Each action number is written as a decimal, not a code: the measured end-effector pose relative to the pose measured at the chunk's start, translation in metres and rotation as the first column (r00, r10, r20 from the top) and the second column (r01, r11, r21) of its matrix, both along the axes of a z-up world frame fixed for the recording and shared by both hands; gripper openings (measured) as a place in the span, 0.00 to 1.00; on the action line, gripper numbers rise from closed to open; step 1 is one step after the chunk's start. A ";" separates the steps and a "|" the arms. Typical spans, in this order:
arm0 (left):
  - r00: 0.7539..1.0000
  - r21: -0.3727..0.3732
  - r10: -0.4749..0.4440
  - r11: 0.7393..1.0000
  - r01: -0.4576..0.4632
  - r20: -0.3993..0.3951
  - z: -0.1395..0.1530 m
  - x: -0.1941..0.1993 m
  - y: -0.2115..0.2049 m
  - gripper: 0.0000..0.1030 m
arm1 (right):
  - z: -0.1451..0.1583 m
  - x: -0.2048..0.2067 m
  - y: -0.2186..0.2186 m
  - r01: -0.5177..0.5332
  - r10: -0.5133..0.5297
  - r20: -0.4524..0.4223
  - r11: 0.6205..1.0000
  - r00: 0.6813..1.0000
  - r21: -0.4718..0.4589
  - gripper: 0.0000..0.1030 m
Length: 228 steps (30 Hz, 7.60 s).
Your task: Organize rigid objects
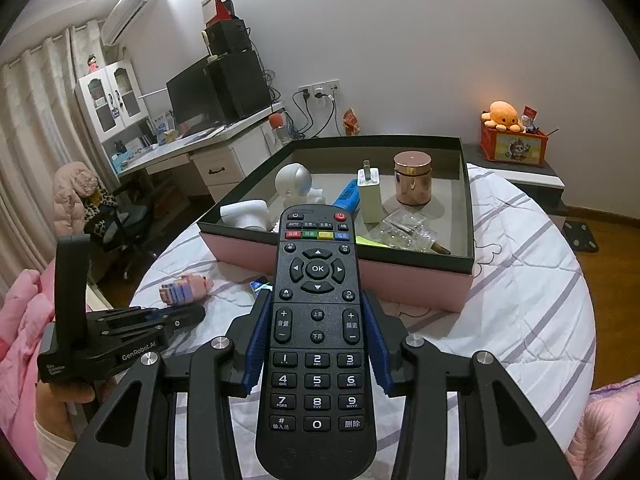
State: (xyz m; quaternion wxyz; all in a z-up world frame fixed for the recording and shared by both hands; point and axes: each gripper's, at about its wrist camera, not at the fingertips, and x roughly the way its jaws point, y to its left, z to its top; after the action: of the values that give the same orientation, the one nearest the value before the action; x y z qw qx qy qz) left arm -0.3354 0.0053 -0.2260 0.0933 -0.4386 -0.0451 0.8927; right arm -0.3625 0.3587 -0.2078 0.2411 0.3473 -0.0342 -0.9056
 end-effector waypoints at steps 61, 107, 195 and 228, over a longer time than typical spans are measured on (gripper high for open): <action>0.967 -0.096 -0.178 0.982 0.163 -0.180 0.115 -0.108 0.089 0.59 | 0.026 -0.110 -0.007 0.038 -0.033 -0.038 0.991 0.999 0.129 0.43; 0.934 -0.106 0.005 0.993 -0.046 -0.358 0.145 -0.012 0.044 1.00 | 0.074 -0.015 -0.014 0.228 -0.178 -0.254 0.957 0.951 0.180 1.00; 0.986 -0.194 0.147 0.973 -0.129 0.084 -0.002 -0.006 0.059 1.00 | -0.036 0.005 0.052 0.242 -0.243 -0.004 0.962 0.970 0.129 1.00; 0.994 -0.130 -0.113 0.985 0.112 -0.003 0.012 0.012 0.055 0.21 | -0.050 -0.034 -0.016 0.036 -0.070 0.108 0.956 0.992 0.290 1.00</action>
State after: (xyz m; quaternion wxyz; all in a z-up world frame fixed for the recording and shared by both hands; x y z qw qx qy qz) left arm -0.3234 0.0608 -0.2138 0.1150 -0.4408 0.0383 0.8894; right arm -0.3969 0.3425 -0.2581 0.1614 0.4298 0.0743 -0.8853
